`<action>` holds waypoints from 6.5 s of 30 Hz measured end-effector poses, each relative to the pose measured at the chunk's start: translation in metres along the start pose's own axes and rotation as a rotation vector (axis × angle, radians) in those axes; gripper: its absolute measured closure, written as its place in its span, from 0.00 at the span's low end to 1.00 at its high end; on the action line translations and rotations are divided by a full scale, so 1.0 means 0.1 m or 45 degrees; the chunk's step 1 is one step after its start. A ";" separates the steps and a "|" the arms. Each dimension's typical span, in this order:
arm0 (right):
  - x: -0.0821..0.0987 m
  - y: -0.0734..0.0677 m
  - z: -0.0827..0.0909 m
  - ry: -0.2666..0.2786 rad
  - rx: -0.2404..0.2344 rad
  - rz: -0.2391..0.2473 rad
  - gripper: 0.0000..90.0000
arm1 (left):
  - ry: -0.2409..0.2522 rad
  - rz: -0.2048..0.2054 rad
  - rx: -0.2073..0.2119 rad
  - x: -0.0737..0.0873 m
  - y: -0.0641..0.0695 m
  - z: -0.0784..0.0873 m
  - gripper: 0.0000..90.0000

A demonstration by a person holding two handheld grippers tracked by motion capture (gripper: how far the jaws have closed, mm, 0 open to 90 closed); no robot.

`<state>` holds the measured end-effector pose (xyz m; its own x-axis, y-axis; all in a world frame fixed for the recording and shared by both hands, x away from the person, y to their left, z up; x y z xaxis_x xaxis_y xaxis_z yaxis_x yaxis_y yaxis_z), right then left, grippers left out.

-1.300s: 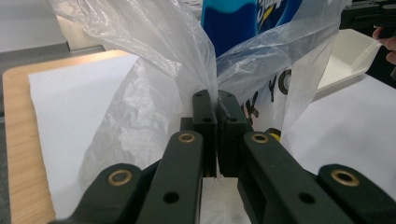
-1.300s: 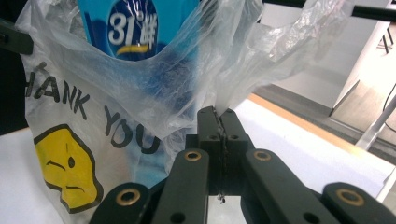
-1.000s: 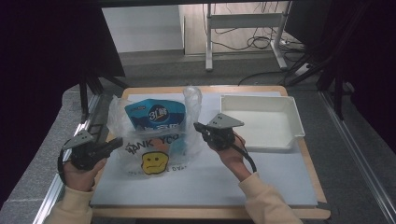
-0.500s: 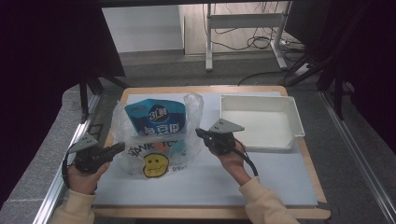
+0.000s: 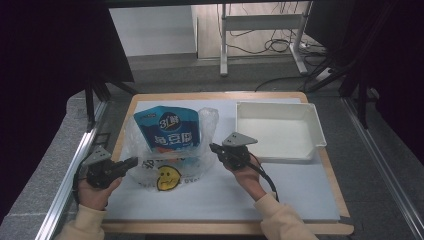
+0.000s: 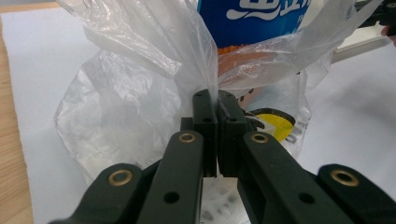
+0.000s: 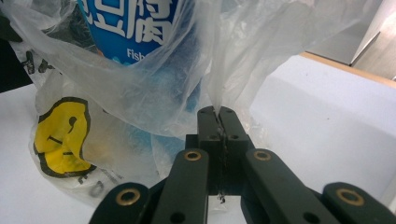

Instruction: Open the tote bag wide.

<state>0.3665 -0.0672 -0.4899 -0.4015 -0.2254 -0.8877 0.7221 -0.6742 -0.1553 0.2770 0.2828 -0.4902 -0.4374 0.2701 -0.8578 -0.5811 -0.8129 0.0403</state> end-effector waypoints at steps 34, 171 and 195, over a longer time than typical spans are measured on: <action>0.27 0.03 -0.14 -0.147 0.012 0.003 0.99 | -0.078 0.028 0.023 0.25 0.04 -0.09 0.99; -0.46 0.16 -0.29 -0.228 0.007 -0.079 0.97 | -0.305 0.035 0.046 0.64 0.06 -0.48 0.98; 0.16 0.16 -0.63 -0.293 0.204 -0.115 0.98 | -0.306 0.037 0.046 0.65 0.06 -0.47 0.98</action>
<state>0.4071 -0.0371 -0.5340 -0.5907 -0.3008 -0.7487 0.5867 -0.7972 -0.1426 0.2772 0.2712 -0.5695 -0.6025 0.3650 -0.7098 -0.5882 -0.8042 0.0857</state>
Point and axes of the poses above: each handheld gripper's, and its own axes: z roughly backward along the jaws, x roughly out of its underside, y roughly to its right, the point moved 3 cm from there along -z, roughly forward along the jaws, and after that the axes turned 10 degrees about -z, right-handed, at the moved point
